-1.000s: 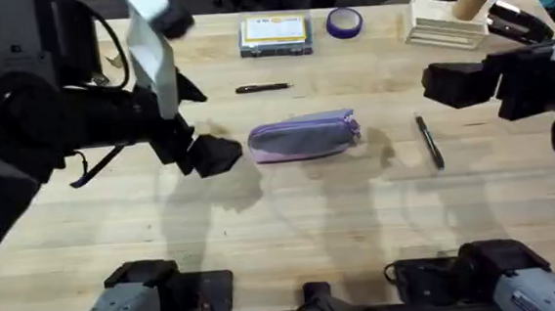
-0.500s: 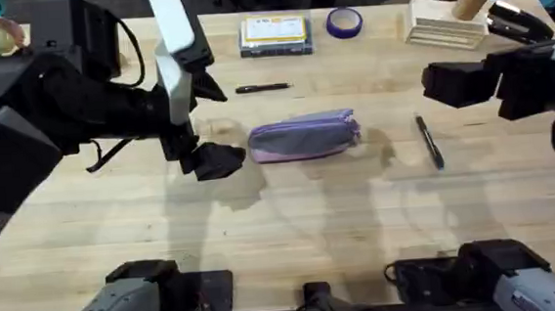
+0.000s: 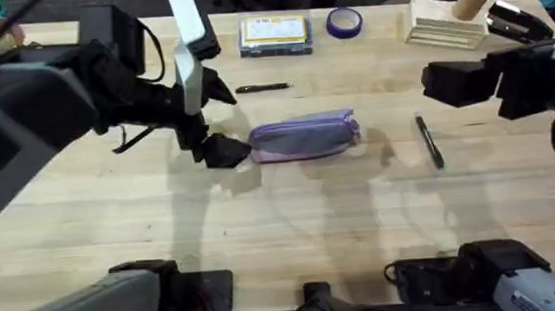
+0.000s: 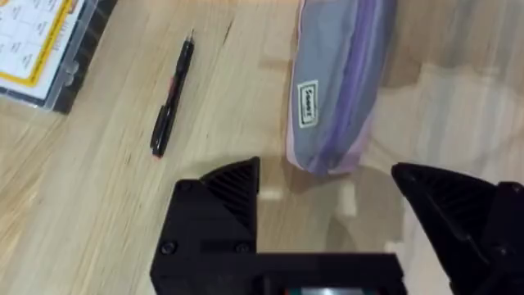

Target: Unzip the bag, pick up the pens from the table one at a time and place them inside, then zip the bag closed.

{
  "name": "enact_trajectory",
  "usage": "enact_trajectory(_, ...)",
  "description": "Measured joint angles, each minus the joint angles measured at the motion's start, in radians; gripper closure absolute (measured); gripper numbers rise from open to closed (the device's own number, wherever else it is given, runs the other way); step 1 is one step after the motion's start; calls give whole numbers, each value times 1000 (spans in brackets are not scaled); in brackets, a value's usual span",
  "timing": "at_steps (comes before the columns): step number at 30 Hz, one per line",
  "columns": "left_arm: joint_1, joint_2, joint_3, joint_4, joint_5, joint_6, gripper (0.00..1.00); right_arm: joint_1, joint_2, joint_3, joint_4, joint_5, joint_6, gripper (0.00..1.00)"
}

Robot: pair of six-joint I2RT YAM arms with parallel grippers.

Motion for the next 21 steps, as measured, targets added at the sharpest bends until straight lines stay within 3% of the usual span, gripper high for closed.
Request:
enact_trajectory(5,0,97,0,72,56,0,7,0,0,0,0,0,0,4)
enact_trajectory(12,-2,210,0,90,119,0,7,0,0,0,0,0,0,4)
enact_trajectory(15,-37,282,0,119,137,0,7,0,0,0,1,0,0,4)
enact_trajectory(16,-73,311,0,137,138,0,130,0,0,0,0,0,0,4)
enact_trajectory(17,-80,311,0,148,140,-2,376,0,0,0,0,0,0,4)
enact_trajectory(21,-79,311,0,154,144,1,677,0,0,0,-29,0,0,4)
